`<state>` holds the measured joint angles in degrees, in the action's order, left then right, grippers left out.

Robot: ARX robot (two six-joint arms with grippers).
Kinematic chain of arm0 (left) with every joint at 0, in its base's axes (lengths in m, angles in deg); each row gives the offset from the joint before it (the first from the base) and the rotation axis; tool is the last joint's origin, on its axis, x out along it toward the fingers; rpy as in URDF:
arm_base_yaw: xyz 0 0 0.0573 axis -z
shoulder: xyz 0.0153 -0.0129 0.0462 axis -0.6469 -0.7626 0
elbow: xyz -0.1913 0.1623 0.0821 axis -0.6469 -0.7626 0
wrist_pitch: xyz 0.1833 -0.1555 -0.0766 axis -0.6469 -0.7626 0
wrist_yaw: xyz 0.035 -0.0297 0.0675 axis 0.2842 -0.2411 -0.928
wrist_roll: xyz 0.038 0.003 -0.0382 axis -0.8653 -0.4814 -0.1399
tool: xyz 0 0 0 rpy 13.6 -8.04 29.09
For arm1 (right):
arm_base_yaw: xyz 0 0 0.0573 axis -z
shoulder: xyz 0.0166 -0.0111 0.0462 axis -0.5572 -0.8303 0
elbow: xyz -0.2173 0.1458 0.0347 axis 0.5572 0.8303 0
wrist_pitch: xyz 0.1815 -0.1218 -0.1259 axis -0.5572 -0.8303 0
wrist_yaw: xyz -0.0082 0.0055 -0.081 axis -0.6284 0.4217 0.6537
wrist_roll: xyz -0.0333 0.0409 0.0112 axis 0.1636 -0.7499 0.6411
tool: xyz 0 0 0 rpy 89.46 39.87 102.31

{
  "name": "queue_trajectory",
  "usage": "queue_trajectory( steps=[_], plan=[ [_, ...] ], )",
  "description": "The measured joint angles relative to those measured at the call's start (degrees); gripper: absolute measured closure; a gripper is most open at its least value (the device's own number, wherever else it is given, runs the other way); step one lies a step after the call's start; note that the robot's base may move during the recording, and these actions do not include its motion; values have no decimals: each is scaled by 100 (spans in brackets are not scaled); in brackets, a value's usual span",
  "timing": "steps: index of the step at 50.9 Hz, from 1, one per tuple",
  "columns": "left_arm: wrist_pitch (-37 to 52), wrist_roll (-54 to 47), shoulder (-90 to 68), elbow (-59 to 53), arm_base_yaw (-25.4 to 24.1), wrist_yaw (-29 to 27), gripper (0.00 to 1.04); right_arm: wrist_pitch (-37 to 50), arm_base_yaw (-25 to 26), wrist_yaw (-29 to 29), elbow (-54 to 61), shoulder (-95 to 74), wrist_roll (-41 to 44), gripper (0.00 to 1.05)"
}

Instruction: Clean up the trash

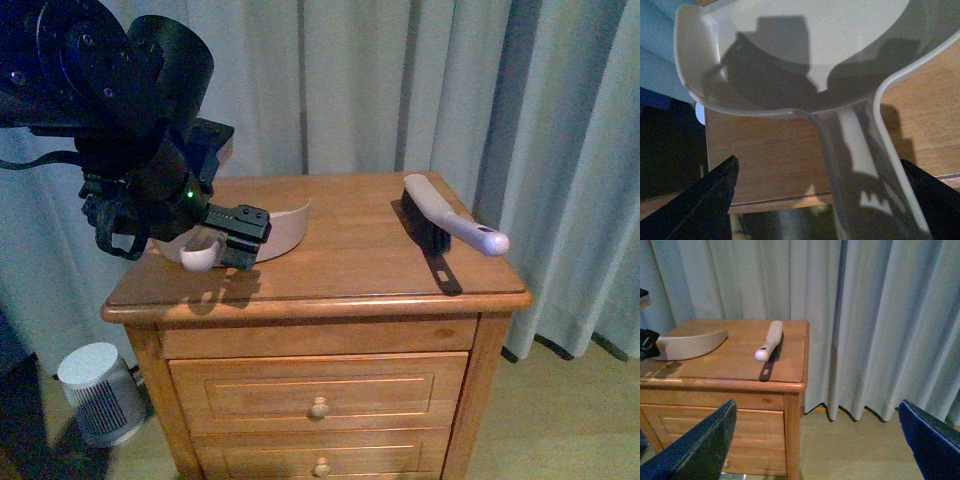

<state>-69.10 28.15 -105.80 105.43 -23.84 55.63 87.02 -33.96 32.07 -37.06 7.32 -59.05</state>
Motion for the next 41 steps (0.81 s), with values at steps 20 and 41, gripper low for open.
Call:
queue_trajectory(
  steps=[20, 41],
  plan=[
    [0, -2, -122, 0, 0, 26, 8, 0, 0, 0, 0, 0, 0, 7],
    [-9, -31, -122, -9, 7, 31, 61, 0, 0, -2, 0, 0, 0, 7]
  ],
)
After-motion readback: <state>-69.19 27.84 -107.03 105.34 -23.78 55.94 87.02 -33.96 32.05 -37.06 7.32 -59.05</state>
